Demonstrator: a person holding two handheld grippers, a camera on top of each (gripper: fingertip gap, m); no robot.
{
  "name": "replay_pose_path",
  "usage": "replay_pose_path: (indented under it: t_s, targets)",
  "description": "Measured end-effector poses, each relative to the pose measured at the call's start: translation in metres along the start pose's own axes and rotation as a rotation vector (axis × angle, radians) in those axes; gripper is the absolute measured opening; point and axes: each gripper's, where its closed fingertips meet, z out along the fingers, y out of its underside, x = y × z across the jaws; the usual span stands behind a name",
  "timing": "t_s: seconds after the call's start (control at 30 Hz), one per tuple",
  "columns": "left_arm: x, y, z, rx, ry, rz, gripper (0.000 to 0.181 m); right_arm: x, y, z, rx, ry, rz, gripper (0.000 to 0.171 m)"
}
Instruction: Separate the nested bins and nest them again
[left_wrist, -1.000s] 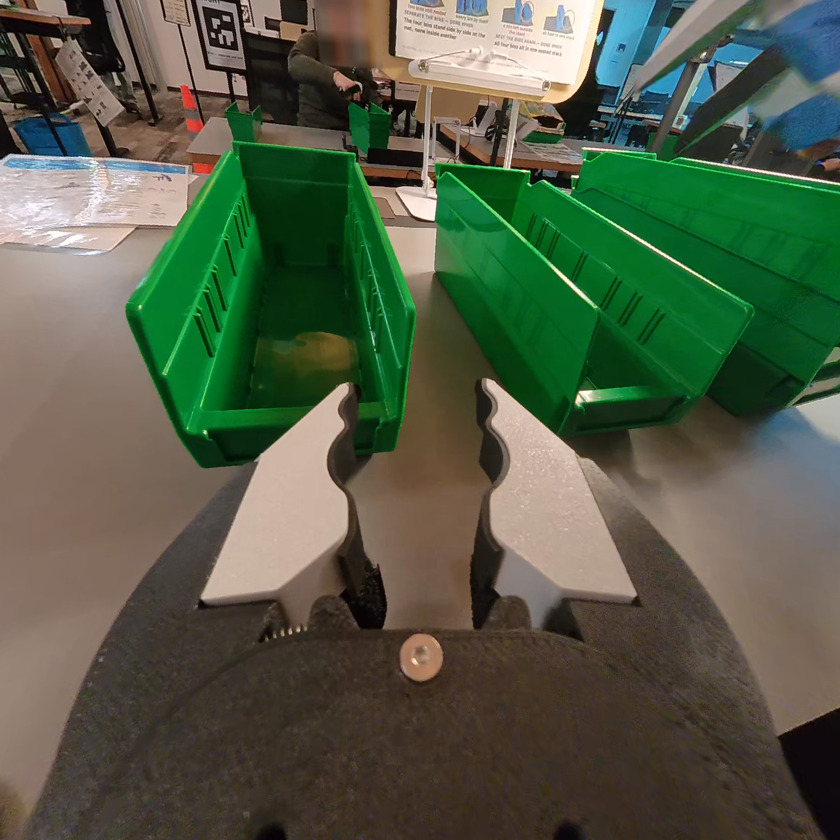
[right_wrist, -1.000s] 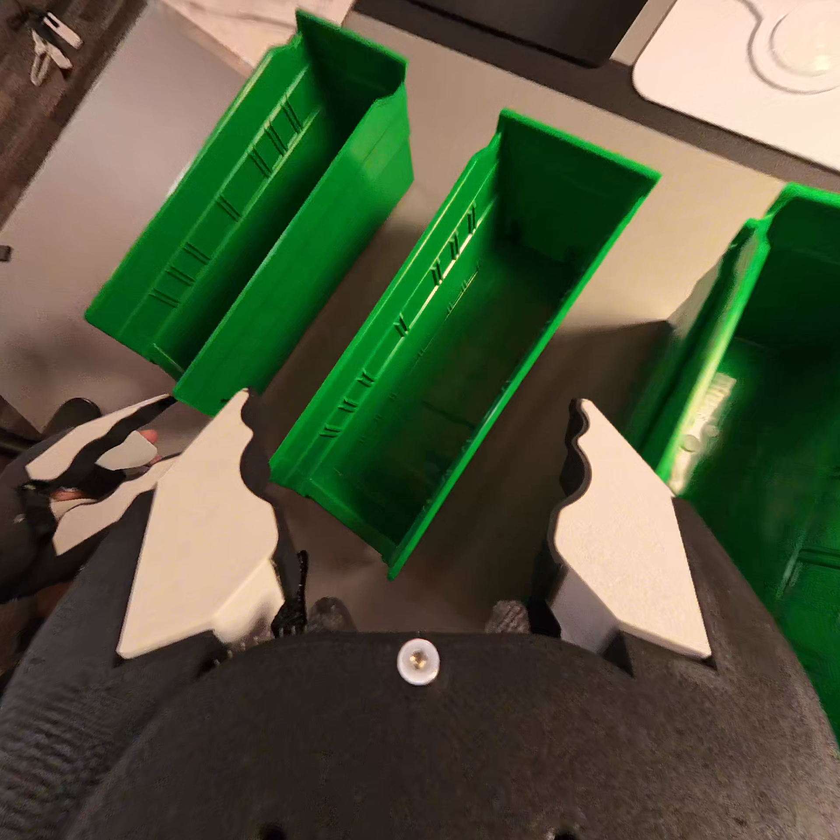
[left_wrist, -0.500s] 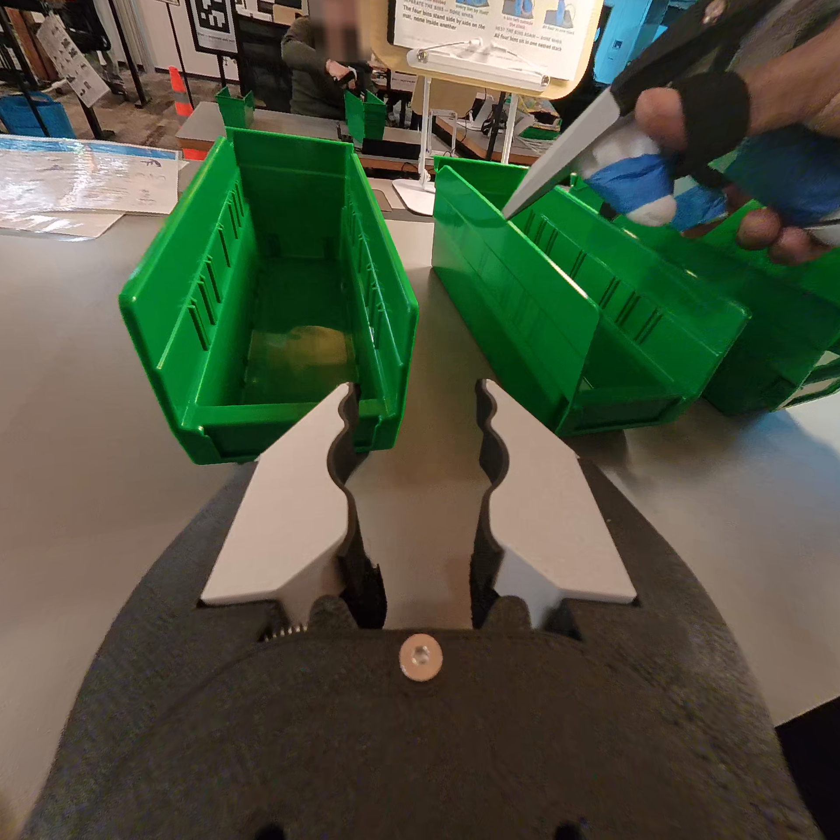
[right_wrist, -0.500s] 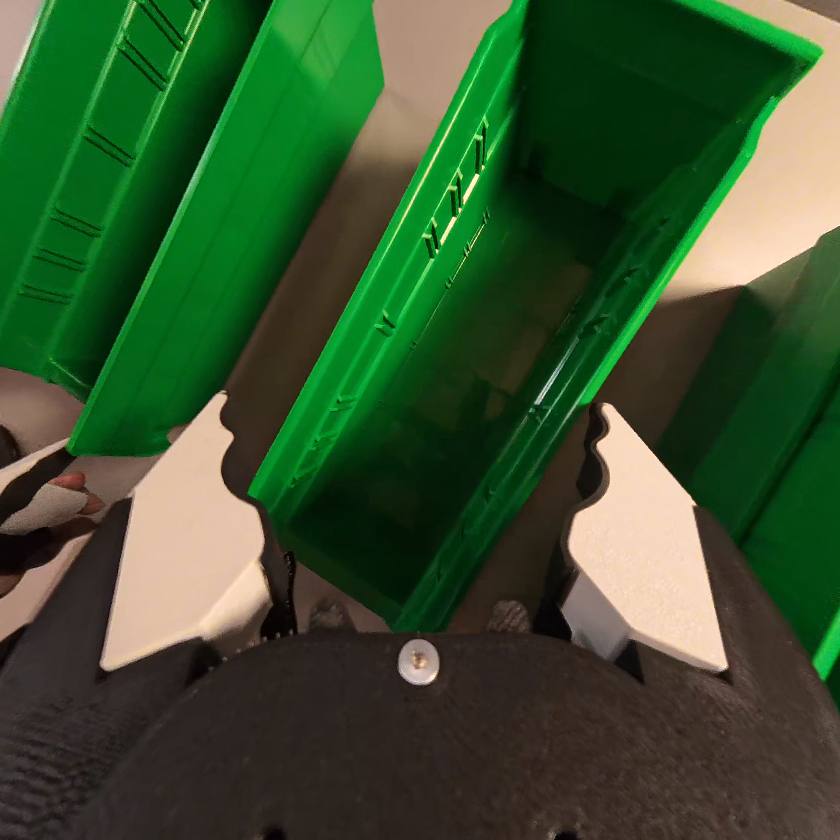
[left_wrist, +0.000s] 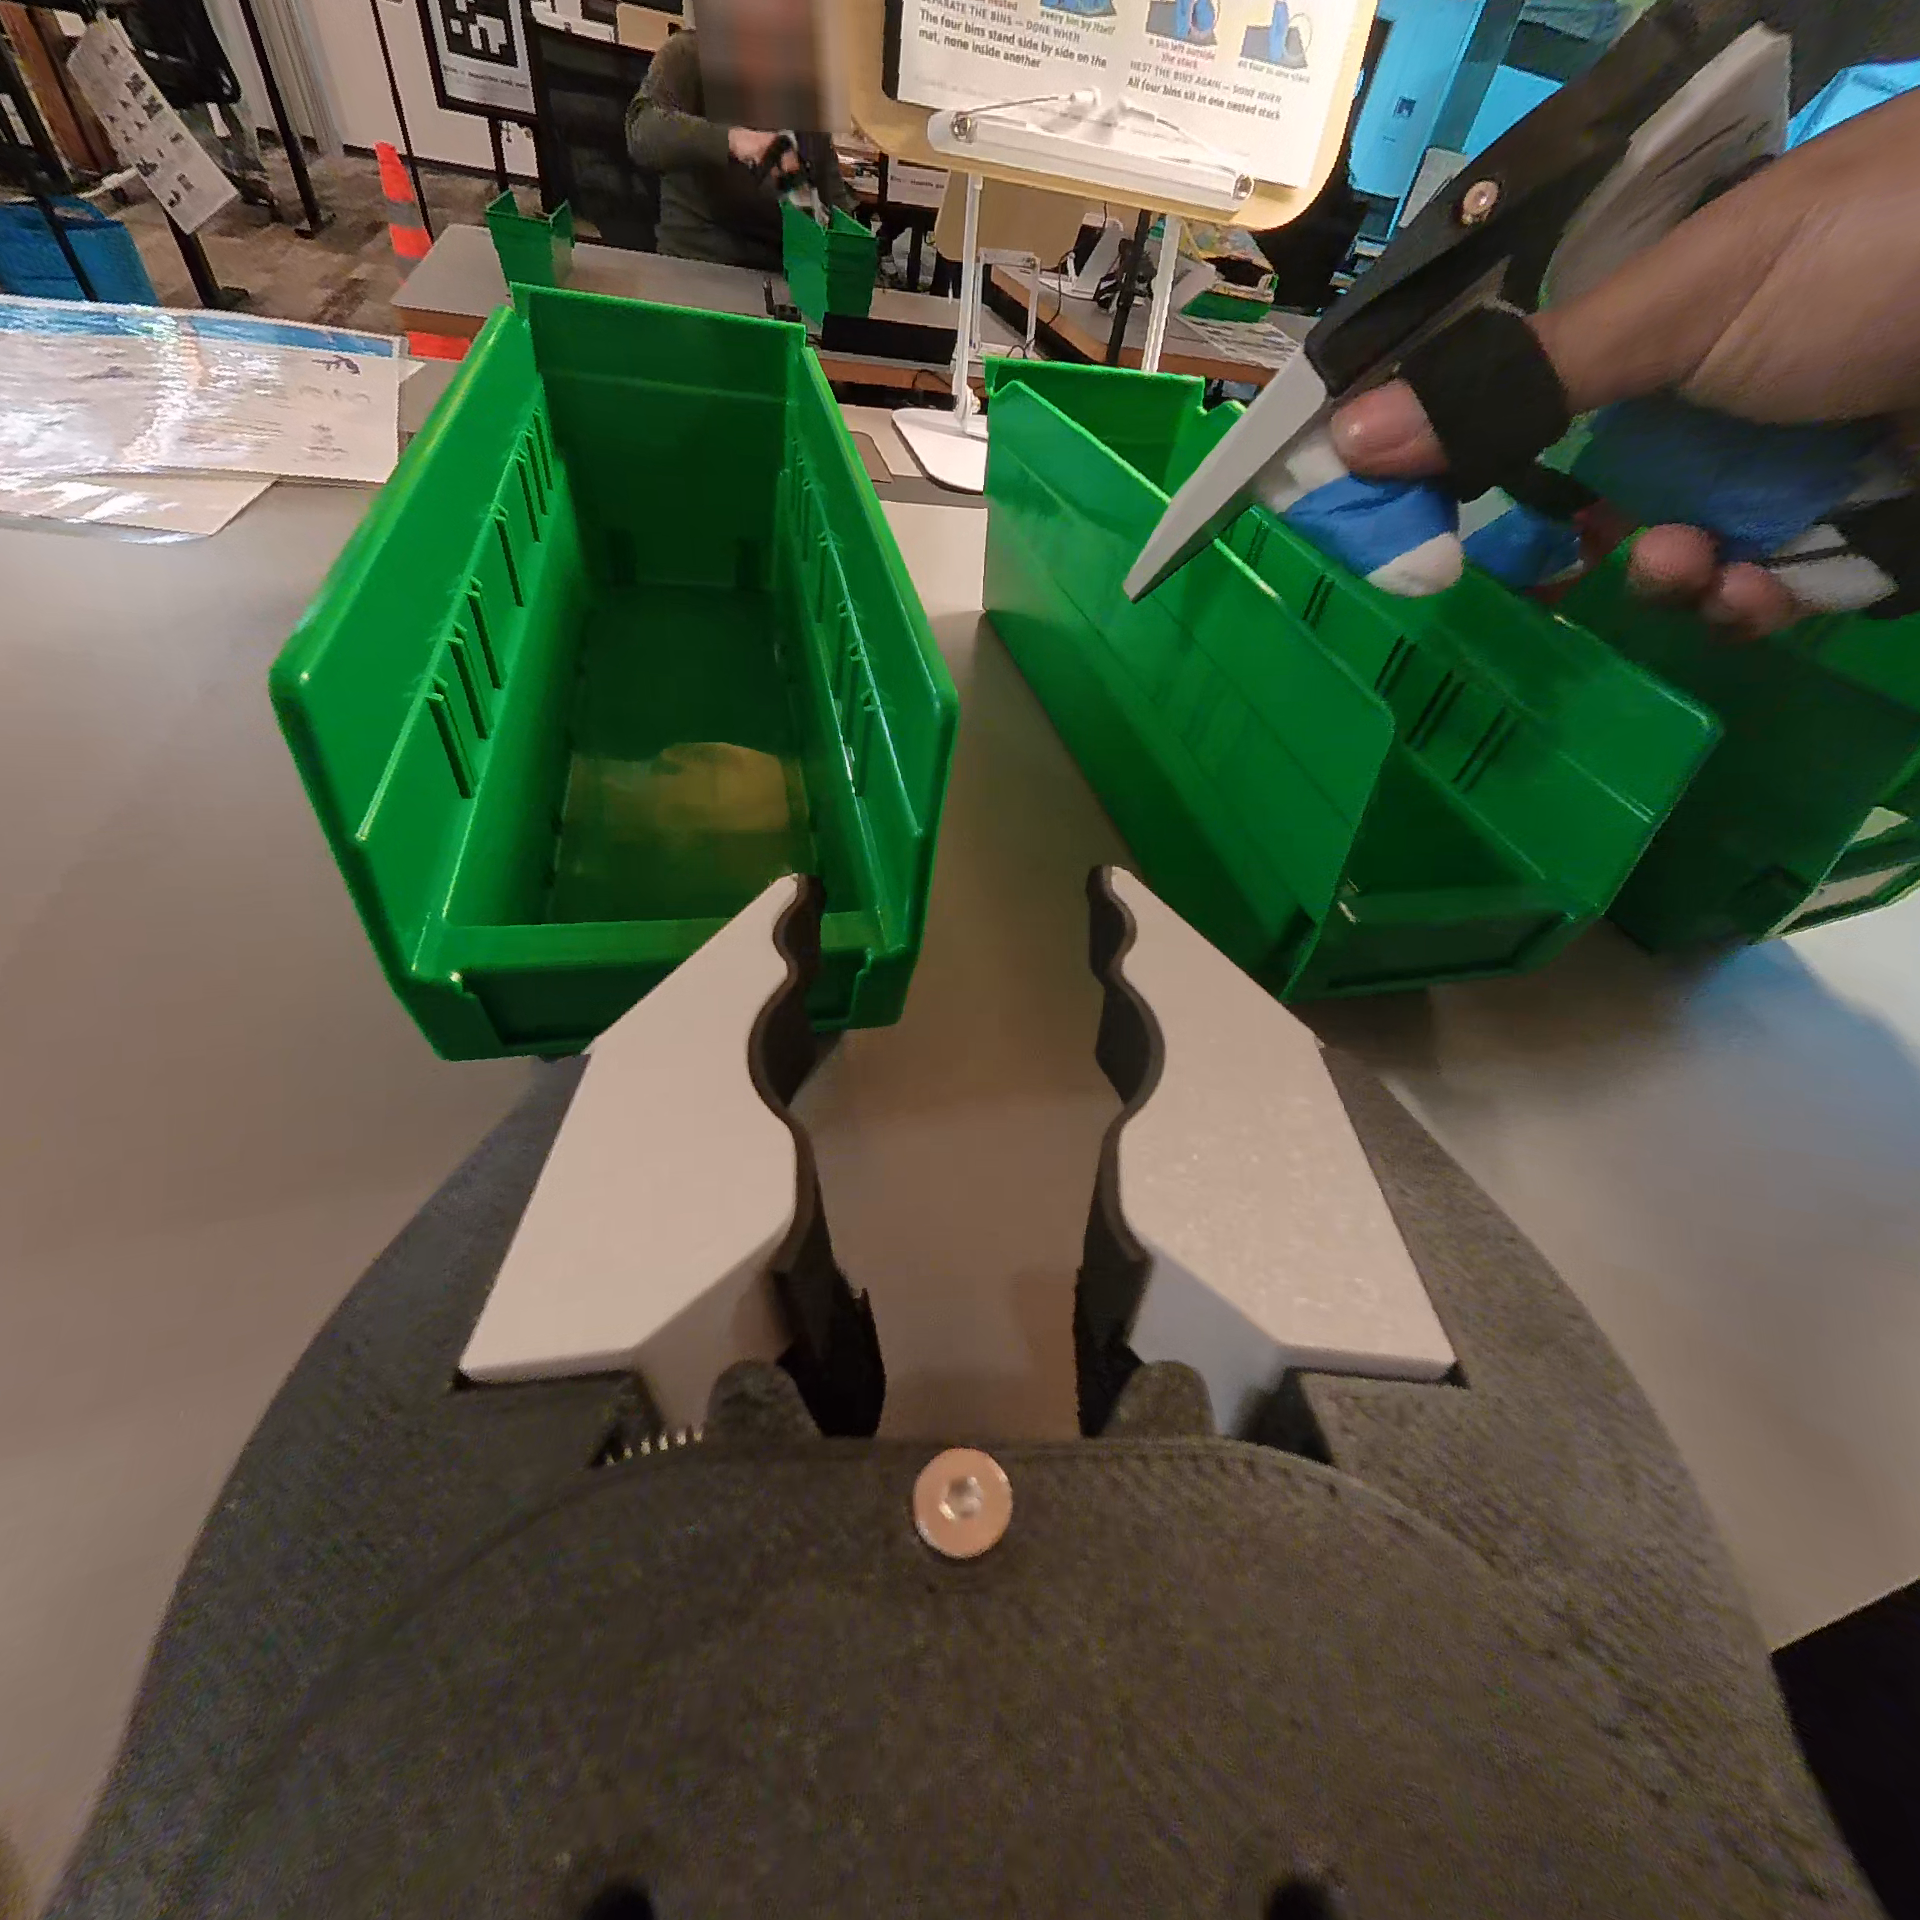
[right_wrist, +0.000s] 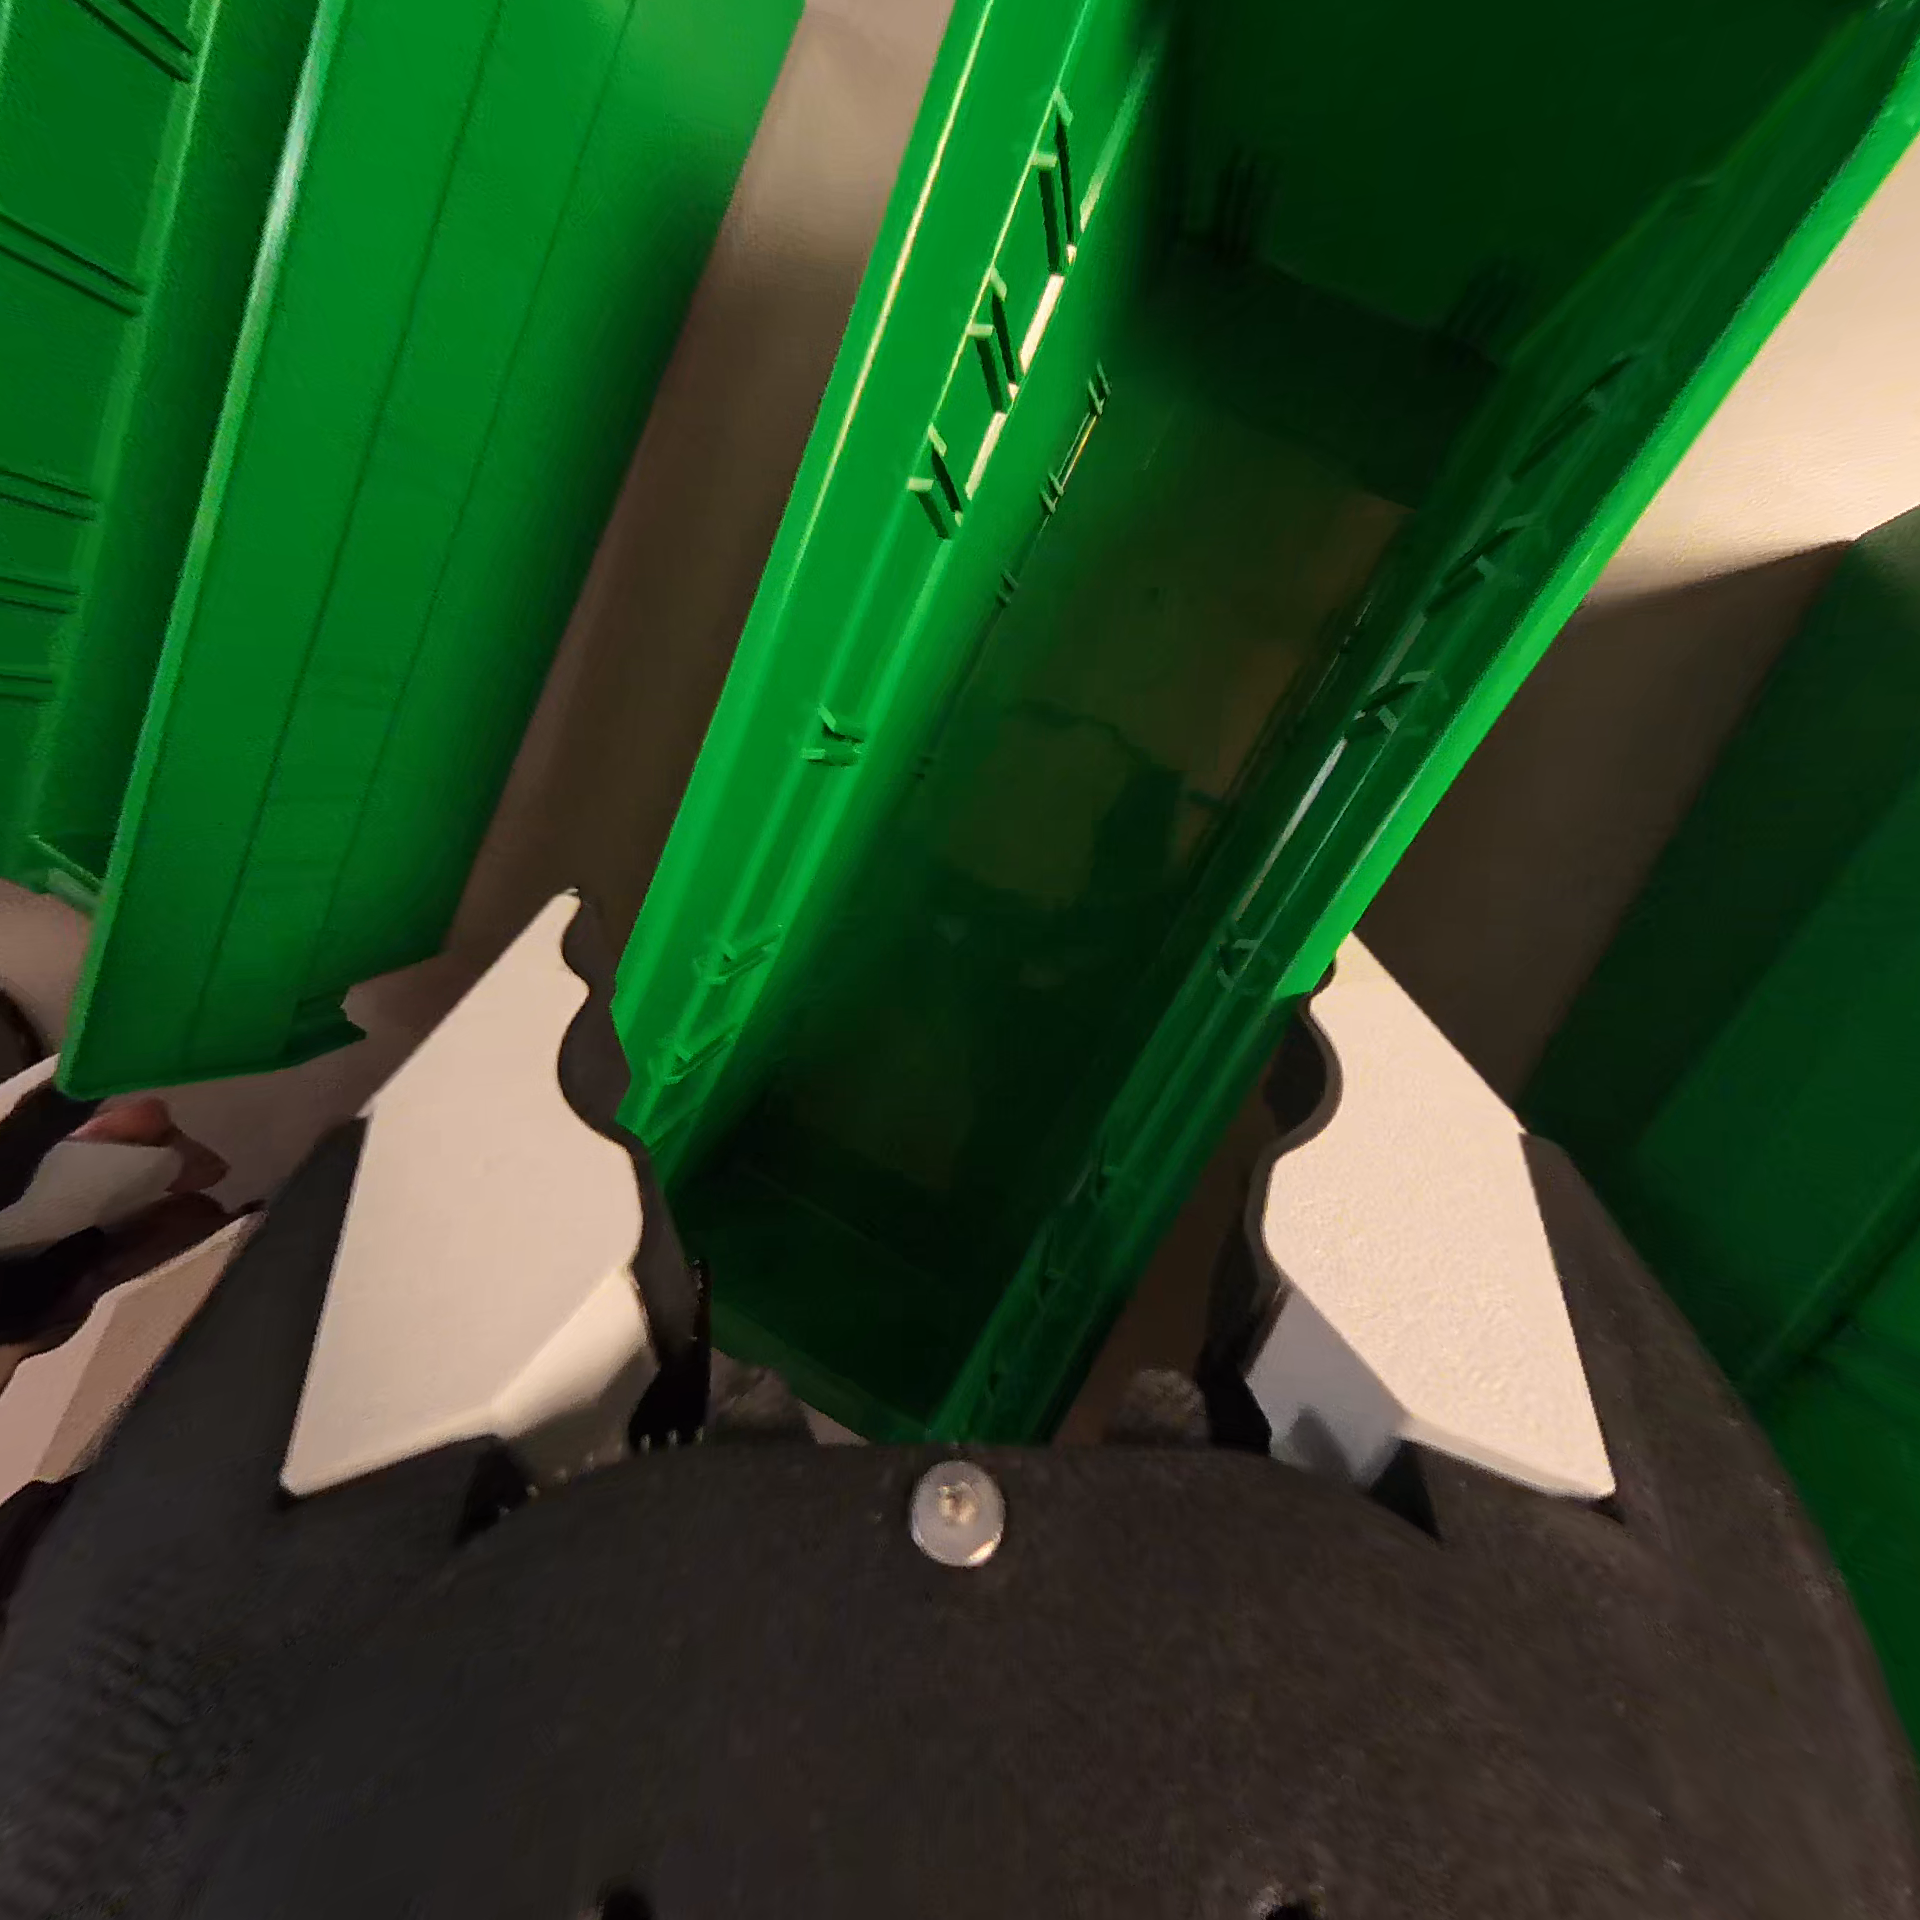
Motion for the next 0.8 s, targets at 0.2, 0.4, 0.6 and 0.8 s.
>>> replay_pose_path:
  t_s: [0.2,0.4,0.6,0.8]
  targets:
    - [0.000,0.000,0.000,0.000,-0.002,0.000,0.052,-0.002,0.003,-0.003,-0.026,-0.008,-0.024,0.121]
    - [0.000,0.000,0.000,-0.003,-0.002,0.003,0.052,-0.001,0.007,-0.005,-0.044,-0.008,-0.045,0.117]
    - [0.000,0.000,0.001,-0.004,-0.001,-0.001,0.052,0.001,0.009,-0.009,-0.045,-0.008,-0.057,0.113]
    - [0.000,0.001,0.001,-0.007,-0.002,0.000,0.052,0.004,0.011,-0.012,-0.050,-0.002,-0.068,0.112]
